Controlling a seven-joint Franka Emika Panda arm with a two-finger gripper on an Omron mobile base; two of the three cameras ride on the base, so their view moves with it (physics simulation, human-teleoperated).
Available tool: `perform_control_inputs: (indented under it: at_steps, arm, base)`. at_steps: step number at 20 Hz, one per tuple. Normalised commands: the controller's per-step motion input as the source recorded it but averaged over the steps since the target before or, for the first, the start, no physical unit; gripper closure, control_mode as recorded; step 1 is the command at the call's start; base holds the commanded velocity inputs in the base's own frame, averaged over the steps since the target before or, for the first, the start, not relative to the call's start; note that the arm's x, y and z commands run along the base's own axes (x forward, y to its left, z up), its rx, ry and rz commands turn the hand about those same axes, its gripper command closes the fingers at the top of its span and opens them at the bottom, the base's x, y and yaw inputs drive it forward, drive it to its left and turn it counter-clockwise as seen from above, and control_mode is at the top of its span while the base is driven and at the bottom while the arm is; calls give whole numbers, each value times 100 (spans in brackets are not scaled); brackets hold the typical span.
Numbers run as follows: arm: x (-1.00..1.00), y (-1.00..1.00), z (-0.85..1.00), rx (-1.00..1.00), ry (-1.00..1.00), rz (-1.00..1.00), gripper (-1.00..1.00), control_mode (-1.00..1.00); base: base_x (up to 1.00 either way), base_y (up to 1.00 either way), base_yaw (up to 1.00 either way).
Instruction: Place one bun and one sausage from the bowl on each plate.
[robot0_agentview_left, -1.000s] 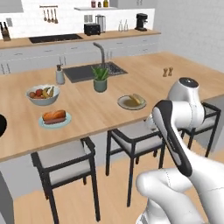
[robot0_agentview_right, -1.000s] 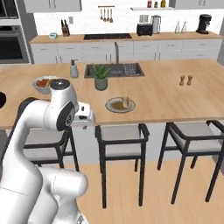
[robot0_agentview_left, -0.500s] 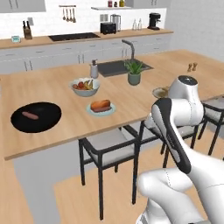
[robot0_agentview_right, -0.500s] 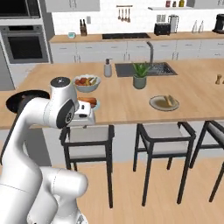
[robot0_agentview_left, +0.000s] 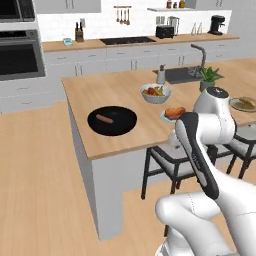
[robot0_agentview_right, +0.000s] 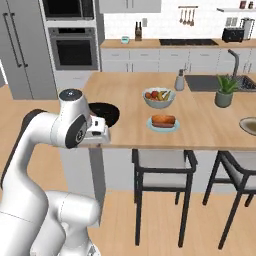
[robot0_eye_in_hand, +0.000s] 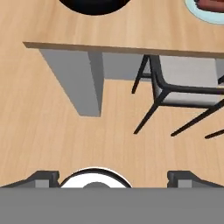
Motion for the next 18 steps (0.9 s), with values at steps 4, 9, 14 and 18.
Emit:
perform_control_inputs:
  at_steps: [4,9,14,18]
  arm:
    - [0,0,0,0,0,0,-100,100]
    - [0,0,0,0,0,0,-100,100]
    - [25,0,-14,0,0,3,-100,-100]
    - [100,0,-63,0,0,16,-100,-100]
  base:
    - [79,80,25]
    - [98,14,3]
    - [46,0,0]
    - [0,0,0]
